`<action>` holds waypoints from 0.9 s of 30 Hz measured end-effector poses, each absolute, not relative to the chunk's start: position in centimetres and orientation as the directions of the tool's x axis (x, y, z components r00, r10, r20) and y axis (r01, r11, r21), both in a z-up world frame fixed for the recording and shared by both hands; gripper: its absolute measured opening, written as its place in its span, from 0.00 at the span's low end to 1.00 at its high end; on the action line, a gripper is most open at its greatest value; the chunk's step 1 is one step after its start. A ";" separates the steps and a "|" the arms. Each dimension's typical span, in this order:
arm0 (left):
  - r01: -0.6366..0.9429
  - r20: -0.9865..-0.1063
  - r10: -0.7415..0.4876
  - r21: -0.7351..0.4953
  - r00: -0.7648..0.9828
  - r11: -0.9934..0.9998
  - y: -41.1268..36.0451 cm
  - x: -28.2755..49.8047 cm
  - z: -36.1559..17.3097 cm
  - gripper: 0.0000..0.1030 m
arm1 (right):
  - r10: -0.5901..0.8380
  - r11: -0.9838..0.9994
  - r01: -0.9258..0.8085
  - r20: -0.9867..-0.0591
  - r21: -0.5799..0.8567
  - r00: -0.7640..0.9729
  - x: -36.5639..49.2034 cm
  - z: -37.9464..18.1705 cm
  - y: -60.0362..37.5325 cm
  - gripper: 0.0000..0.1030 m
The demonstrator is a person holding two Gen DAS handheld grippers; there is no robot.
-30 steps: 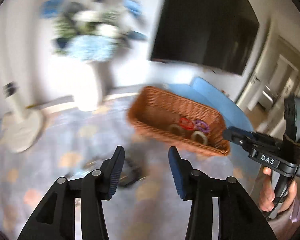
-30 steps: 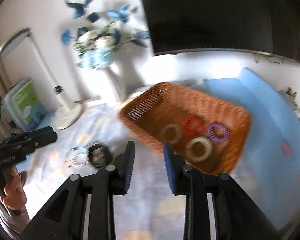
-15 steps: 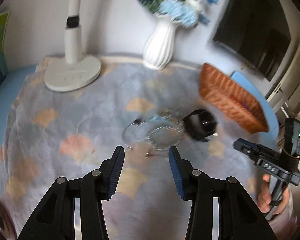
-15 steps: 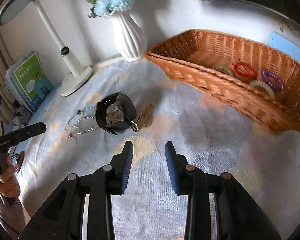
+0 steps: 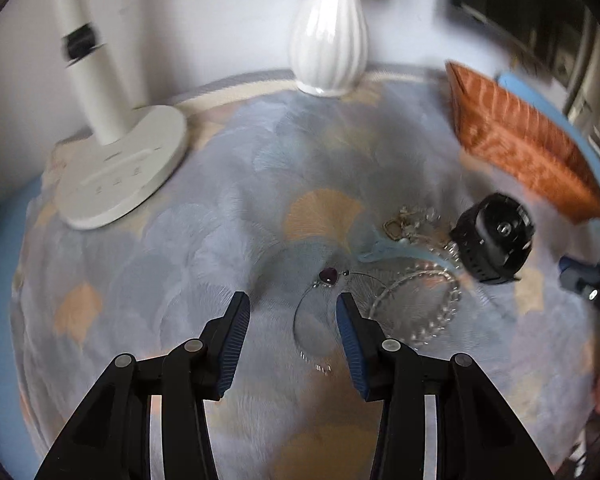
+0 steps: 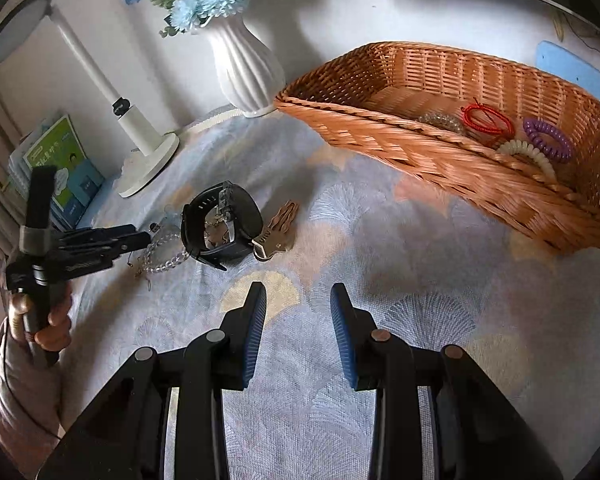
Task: Organize jewelry
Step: 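Grasp the silver wire bangle with the left gripper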
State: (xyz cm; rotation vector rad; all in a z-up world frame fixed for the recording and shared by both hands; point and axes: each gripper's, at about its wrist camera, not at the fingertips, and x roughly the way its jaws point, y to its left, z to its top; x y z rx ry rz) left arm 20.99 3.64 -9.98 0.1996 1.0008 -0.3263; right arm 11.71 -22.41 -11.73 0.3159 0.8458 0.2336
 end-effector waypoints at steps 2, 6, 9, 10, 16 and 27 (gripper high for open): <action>0.383 -0.842 -0.184 0.029 0.508 0.923 3.2 21.3 -9.9 0.41 | 0.333 0.923 -0.072 -0.695 0.377 0.638 11.8 -11.9 -22.6 0.35; 0.424 -0.828 -0.203 0.045 0.523 0.905 2.5 21.5 -9.9 0.34 | 0.342 0.918 -0.066 -0.697 0.390 0.630 11.9 -12.2 -22.9 0.35; 0.455 -0.821 -0.228 0.044 0.524 0.889 1.9 21.3 -9.9 0.20 | 0.338 0.922 -0.075 -0.699 0.379 0.630 11.9 -12.1 -22.6 0.35; 0.459 -0.819 -0.230 0.045 0.526 0.888 1.7 21.3 -9.9 0.16 | 0.337 0.925 -0.081 -0.701 0.372 0.629 11.8 -12.0 -22.4 0.35; 0.438 -0.808 -0.283 -0.035 0.517 0.898 2.4 21.5 -9.4 0.10 | 0.329 0.937 -0.117 -0.722 0.328 0.608 12.5 -10.7 -20.5 0.35; 0.375 -0.801 -0.312 -0.119 0.511 0.919 4.4 21.7 -9.5 0.10 | 0.221 0.975 -0.124 -0.810 0.183 0.543 15.9 -11.7 -18.2 0.35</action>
